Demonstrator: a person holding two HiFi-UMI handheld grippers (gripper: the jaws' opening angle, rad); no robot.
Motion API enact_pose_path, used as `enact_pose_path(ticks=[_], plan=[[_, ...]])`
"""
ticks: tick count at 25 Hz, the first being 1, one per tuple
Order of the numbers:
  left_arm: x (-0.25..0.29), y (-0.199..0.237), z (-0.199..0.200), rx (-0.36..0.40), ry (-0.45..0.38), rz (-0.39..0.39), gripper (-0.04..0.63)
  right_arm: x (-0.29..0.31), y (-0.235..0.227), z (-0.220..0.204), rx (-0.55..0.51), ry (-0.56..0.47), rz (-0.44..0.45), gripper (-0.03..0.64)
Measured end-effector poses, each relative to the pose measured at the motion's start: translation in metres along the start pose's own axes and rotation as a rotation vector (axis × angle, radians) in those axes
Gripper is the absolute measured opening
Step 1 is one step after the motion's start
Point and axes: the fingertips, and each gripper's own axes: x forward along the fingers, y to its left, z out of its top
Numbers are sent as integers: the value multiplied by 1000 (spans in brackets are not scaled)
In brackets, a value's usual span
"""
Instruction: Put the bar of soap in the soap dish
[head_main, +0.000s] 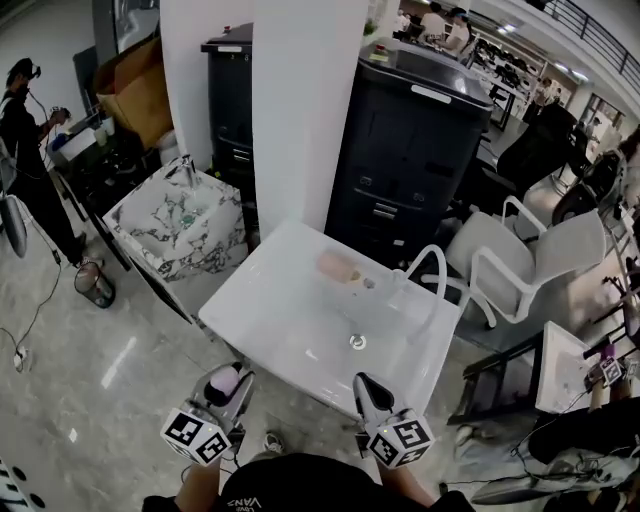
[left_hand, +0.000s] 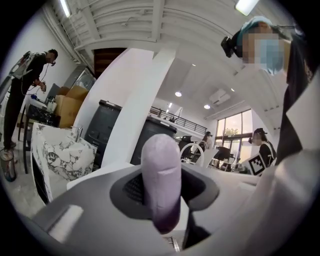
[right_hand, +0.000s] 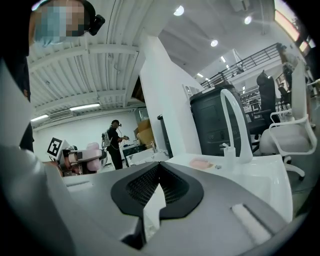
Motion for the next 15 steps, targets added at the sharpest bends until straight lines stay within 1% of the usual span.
enact_pose_path(ticks=[4, 8, 12, 15], plan=[[11, 27, 4, 2, 23, -61, 178, 14, 7, -3, 15, -21, -69, -5], [23, 45, 11, 9, 51, -118, 178, 25, 9, -4, 32, -31, -135, -5], [35, 65, 10, 15, 71, -147, 178, 35, 9, -9, 71, -42, -187, -5], [43, 76, 8, 10, 75, -157, 178, 44, 7, -10, 84, -37, -199, -5]])
